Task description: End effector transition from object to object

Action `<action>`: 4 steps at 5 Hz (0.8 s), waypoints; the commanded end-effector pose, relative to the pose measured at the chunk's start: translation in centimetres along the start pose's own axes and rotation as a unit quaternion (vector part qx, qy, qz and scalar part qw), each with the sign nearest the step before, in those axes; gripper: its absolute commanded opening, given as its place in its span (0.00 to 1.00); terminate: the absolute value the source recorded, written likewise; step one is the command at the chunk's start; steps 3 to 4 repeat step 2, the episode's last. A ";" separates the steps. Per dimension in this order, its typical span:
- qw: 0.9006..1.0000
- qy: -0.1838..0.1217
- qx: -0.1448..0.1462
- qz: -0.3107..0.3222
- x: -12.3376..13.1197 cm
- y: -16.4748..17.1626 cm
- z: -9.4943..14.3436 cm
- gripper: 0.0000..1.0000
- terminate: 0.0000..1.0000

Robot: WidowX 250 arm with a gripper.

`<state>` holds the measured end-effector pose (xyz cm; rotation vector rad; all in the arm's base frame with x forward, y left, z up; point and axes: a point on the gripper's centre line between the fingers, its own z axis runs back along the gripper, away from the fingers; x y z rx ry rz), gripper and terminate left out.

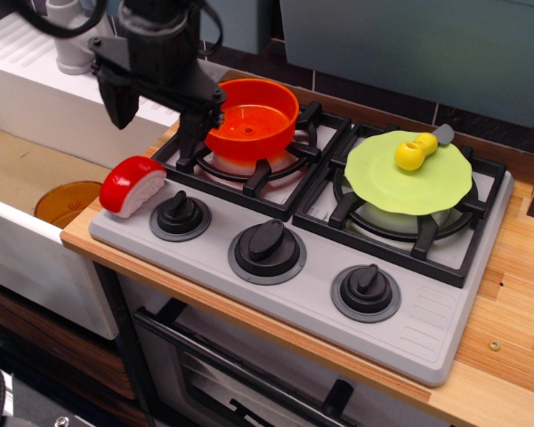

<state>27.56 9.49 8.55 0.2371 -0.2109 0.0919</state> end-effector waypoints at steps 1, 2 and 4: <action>0.998 -0.064 0.002 -0.021 2.3 2.2 -1.5 1.00 0.00; 0.998 -0.059 0.000 -0.025 2.5 2.8 -2.4 1.00 1.00; 0.998 -0.059 0.000 -0.025 2.5 2.8 -2.4 1.00 1.00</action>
